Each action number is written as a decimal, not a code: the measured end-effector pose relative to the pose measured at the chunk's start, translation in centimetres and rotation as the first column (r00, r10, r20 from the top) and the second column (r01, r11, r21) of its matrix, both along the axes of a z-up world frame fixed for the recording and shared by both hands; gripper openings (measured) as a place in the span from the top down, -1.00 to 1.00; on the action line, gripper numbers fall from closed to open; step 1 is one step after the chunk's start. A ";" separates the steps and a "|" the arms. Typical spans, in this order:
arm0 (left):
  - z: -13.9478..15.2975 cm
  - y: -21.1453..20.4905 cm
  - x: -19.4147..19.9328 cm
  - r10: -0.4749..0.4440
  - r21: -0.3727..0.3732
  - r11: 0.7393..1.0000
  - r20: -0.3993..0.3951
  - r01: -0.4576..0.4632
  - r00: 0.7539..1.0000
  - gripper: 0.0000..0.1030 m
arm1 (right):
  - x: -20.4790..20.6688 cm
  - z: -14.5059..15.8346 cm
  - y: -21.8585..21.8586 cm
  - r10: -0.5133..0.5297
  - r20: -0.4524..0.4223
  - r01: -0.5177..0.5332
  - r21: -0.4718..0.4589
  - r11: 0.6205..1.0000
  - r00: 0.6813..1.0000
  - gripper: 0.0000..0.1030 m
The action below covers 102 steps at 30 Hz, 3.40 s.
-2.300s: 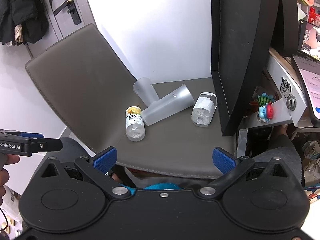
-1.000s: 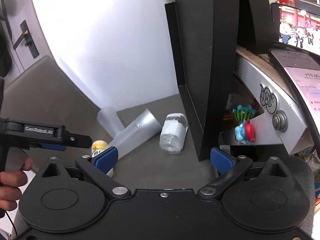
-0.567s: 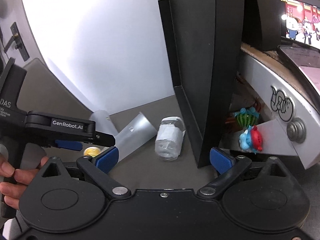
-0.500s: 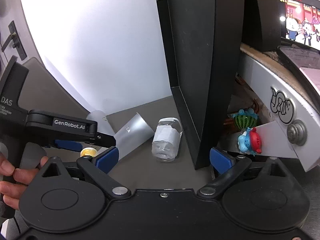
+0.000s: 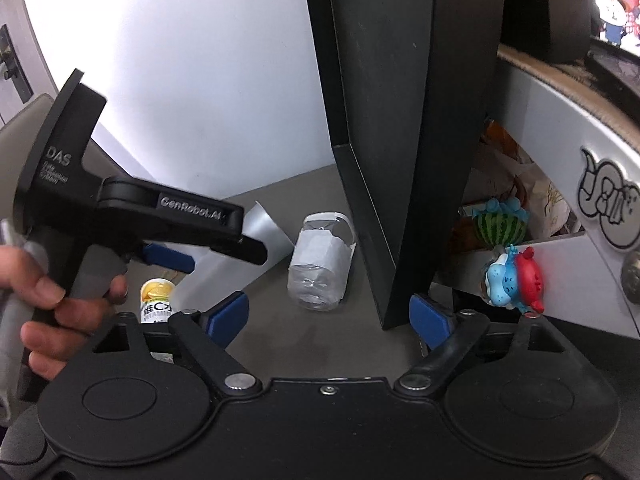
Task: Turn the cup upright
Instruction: 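Move the left gripper toward the white-taped clear cup lying on its side, then close the left gripper around the middle of the taped cup, then lift and turn the taped cup with the left gripper while the right gripper grasps it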
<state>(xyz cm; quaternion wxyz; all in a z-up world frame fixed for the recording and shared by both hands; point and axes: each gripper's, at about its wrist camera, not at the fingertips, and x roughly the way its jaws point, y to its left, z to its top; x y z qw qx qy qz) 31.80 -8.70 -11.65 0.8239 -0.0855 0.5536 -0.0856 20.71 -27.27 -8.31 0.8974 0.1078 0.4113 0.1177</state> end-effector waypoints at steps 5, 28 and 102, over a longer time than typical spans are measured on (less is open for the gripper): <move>-1.5 -0.7 1.7 -0.011 -0.001 1.000 -0.022 0.011 1.000 -0.68 | 0.6 -0.7 0.0 0.005 -0.032 -0.005 0.005 1.000 0.999 -0.44; -7.9 -5.2 6.8 -0.089 0.046 0.995 -0.079 0.093 0.993 -0.56 | 2.0 -4.4 -0.2 -0.069 -0.143 0.071 0.002 0.998 0.987 -0.35; 5.9 2.7 -17.2 -0.024 0.040 0.999 0.123 0.019 0.992 -0.20 | 0.3 -3.4 3.8 0.337 -0.150 -0.129 0.723 0.678 0.930 -0.18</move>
